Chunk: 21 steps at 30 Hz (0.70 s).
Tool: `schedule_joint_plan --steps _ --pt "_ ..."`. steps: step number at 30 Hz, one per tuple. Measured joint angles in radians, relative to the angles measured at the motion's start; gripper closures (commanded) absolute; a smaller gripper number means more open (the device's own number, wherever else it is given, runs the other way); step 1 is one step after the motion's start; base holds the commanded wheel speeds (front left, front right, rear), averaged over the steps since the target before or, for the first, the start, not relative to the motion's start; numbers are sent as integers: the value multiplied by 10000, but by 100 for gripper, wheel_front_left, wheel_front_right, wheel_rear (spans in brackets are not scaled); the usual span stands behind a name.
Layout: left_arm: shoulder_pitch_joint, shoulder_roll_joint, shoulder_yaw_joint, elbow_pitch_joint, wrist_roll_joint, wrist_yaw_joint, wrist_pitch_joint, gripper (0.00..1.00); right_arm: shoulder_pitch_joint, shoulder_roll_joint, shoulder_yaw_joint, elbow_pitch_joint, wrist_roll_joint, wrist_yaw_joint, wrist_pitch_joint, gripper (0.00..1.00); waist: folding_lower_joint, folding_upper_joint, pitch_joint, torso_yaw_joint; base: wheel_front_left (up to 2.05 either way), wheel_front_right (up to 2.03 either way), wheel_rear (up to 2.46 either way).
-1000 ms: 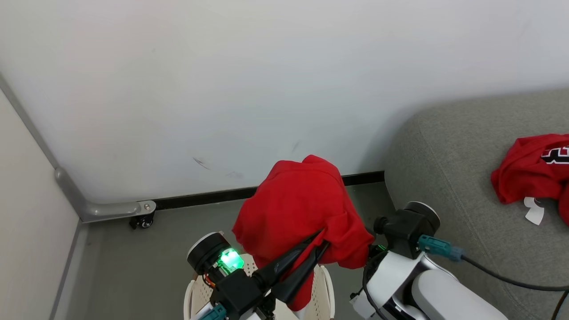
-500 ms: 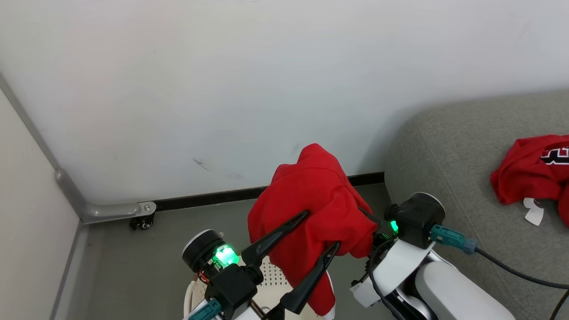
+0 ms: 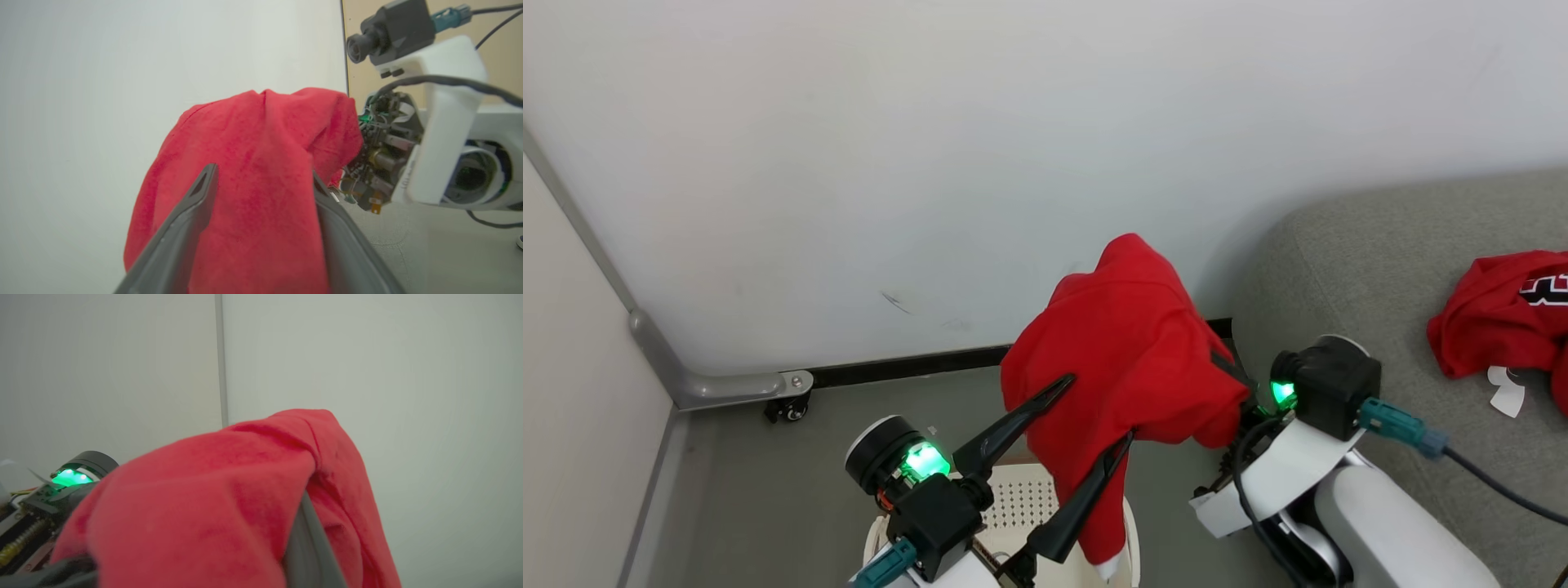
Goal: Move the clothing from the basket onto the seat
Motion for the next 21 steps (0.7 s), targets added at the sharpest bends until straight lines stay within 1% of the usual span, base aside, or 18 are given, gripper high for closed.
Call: schedule_joint_plan --steps 4,10,21 --pt "12 -15 92 17 0 0 0 0 2 0 -431 -117 -88 0 2 100 0 0 13 3 0 0 0" --pt "18 -13 127 58 0 0 0 0 138 -6 -1365 -297 -236 0 0 100 0 0 56 -15 0 0 0" --pt "138 73 224 236 4 0 0 0 186 50 -2445 -623 -337 -2 0 100 0 0 95 -74 0 0 0"
